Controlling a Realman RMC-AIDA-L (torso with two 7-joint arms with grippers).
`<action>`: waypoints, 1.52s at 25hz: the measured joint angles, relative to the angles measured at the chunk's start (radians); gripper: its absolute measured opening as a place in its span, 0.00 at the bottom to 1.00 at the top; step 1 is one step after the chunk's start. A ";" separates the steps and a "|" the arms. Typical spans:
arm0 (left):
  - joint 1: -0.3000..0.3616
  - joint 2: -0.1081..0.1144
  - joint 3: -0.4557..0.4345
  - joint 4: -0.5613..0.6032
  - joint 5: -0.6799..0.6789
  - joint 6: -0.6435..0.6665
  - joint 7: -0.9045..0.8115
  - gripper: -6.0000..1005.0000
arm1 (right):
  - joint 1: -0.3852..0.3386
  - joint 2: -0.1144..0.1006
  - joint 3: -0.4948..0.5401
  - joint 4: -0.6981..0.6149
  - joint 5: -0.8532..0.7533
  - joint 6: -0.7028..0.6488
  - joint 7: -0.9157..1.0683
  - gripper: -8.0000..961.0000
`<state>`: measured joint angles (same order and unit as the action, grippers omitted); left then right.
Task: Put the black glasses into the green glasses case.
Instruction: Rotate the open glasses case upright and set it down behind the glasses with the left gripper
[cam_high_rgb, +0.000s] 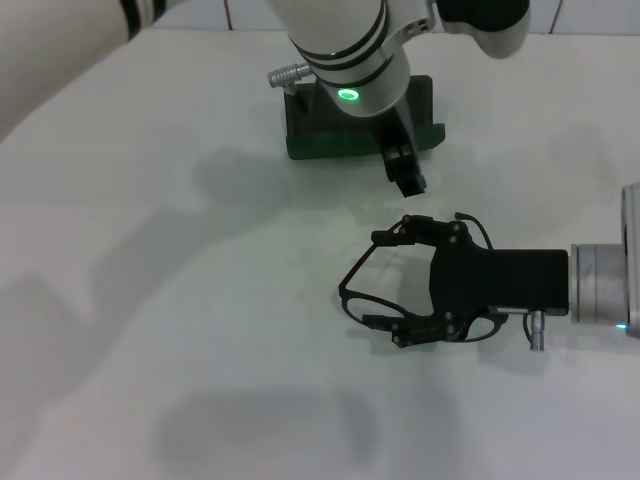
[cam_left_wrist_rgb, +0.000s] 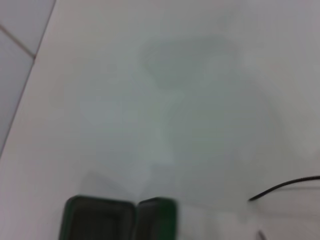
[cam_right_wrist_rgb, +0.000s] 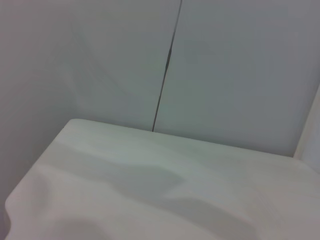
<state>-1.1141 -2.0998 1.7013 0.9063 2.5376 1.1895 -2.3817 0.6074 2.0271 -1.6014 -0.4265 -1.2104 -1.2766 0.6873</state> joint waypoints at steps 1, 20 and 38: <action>0.012 0.000 -0.001 0.028 -0.001 0.012 -0.001 0.71 | 0.000 0.000 0.000 0.000 0.000 0.001 0.000 0.91; 0.040 0.002 -0.002 -0.170 0.011 -0.490 -0.040 0.71 | 0.002 0.001 0.000 0.000 0.000 0.019 0.002 0.91; 0.060 -0.002 0.156 -0.200 0.010 -0.508 -0.031 0.71 | 0.004 0.001 -0.011 0.010 0.007 0.023 0.001 0.91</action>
<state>-1.0545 -2.1020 1.8577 0.7066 2.5471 0.6811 -2.4131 0.6117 2.0279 -1.6122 -0.4162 -1.2030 -1.2537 0.6887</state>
